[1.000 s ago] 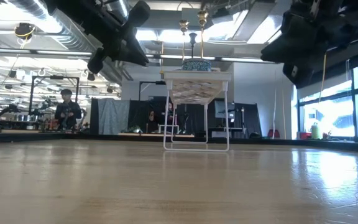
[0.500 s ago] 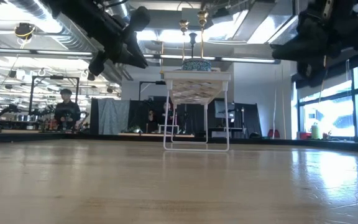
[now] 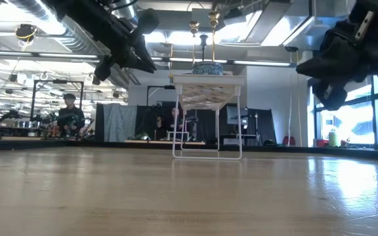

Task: Pick & Place candle stick holders
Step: Return to Home Position

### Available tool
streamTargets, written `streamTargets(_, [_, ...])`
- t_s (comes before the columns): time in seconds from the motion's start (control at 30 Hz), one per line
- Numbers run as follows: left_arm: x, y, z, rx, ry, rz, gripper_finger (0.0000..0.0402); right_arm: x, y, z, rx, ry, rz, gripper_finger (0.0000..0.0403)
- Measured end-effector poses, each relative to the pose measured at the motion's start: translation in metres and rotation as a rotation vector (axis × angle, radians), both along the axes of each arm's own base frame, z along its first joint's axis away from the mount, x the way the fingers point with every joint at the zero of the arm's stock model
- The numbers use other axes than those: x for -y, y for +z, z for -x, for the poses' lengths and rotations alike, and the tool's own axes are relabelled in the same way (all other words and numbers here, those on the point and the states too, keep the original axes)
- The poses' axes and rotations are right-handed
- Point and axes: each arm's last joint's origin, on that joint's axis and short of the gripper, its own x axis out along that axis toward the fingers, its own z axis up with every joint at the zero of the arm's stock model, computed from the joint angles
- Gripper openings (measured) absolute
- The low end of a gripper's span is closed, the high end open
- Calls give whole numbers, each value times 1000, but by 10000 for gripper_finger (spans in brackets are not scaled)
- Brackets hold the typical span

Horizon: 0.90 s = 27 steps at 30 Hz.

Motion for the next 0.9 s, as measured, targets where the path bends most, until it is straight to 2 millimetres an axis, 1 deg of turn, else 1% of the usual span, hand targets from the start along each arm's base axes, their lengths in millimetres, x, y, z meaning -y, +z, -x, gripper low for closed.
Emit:
streamTargets(0.07, [0, 0, 0, 0, -2, 1, 33, 3, 1, 0, 6, 12, 12, 2])
streamTargets(0.3, [4, 1, -1, 11, -20, -1, 33, 11, 7, 5, 54, -28, 31, 2])
streamTargets(0.47, [7, 1, -1, 9, -17, -10, 33, 13, 3, 14, -9, -40, 43, 2])
streamTargets(0.73, [6, 1, -1, 9, -7, -14, 33, 16, 5, 30, 3, -87, 64, 2])
streamTargets(0.9, [6, 1, -1, 10, -6, -13, 33, 18, 1, 40, -34, -95, 75, 2])
